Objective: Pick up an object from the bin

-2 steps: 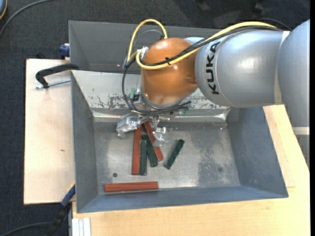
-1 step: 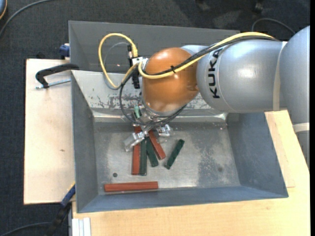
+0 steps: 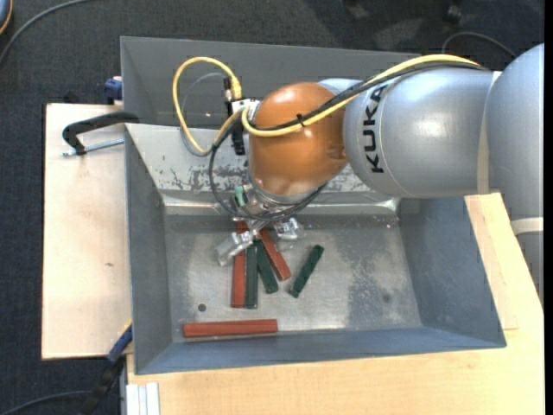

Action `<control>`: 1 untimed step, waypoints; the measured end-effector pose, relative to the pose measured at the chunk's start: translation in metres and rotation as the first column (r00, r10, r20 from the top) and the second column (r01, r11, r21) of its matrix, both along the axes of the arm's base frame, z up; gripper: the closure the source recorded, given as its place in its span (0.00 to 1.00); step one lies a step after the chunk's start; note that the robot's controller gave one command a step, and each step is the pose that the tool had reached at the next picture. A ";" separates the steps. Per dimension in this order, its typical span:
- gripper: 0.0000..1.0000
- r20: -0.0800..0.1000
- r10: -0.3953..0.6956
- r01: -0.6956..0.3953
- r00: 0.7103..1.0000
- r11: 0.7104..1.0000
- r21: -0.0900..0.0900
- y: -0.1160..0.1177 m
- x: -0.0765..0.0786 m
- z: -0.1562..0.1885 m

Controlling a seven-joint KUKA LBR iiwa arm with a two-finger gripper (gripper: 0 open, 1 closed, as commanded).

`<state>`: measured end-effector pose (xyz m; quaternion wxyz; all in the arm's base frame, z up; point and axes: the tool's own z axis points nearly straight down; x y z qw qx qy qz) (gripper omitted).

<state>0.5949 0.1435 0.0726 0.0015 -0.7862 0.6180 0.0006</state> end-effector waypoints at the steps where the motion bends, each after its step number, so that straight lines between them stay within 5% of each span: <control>1: 1.00 0.002 0.000 0.000 1.000 1.000 0.004 0.002 0.001 0.002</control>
Offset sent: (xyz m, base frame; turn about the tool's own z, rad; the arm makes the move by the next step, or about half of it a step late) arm 0.0000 0.0000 0.0000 0.0000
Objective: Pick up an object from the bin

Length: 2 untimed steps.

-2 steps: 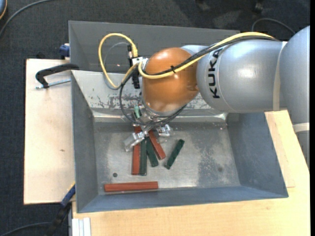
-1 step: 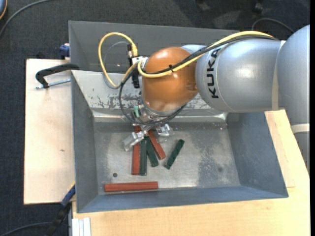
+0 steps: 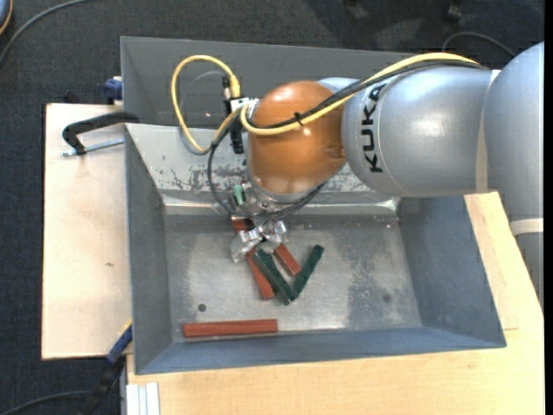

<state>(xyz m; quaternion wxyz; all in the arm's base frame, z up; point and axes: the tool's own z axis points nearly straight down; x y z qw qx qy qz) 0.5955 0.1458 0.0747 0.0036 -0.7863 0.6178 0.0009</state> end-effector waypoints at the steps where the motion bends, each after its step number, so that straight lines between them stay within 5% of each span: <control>1: 1.00 0.004 -0.003 0.003 1.000 1.000 -0.001 0.002 0.002 0.031; 2: 1.00 0.008 -0.007 0.007 1.000 1.000 -0.001 0.004 0.004 0.093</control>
Offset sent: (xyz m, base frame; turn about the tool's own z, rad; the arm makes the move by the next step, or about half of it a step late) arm 0.0000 0.0000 0.0277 0.0000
